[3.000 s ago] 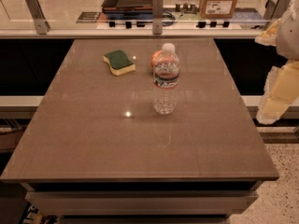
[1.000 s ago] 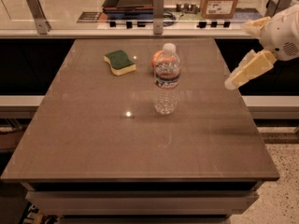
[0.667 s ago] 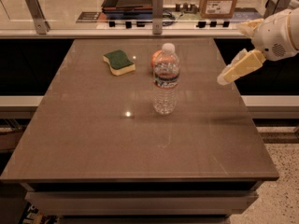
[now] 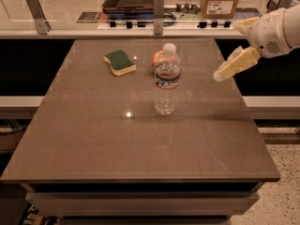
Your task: Pick apple
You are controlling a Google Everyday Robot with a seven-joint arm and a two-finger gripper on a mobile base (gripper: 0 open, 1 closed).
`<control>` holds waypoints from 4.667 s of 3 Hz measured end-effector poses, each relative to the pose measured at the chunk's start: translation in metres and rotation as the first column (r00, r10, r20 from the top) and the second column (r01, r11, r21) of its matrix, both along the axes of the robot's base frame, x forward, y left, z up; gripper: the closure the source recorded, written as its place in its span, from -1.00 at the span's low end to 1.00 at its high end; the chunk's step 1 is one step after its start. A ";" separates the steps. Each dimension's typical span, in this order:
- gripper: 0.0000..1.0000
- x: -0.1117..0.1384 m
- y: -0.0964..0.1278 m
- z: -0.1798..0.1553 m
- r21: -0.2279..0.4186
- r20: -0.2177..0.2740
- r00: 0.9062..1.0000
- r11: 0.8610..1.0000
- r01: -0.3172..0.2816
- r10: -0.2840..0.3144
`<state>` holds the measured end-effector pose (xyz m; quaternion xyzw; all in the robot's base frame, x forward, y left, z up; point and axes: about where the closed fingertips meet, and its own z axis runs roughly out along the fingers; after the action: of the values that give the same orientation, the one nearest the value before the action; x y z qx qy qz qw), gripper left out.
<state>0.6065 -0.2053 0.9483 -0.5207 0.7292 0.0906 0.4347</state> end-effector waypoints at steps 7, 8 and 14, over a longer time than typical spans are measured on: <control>-1.00 0.115 0.094 -0.062 0.186 0.023 0.973 0.956 -0.229 0.229; -1.00 0.118 0.105 -0.075 0.213 -0.032 0.969 0.949 -0.233 0.245; -0.65 0.114 0.163 -0.107 0.371 -0.132 0.933 0.890 -0.266 0.334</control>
Offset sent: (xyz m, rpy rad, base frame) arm 0.0712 0.0209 -0.0123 0.1361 -0.0459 0.0681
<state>0.7201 -0.0427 0.8413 -0.5314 0.6505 0.3340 0.4276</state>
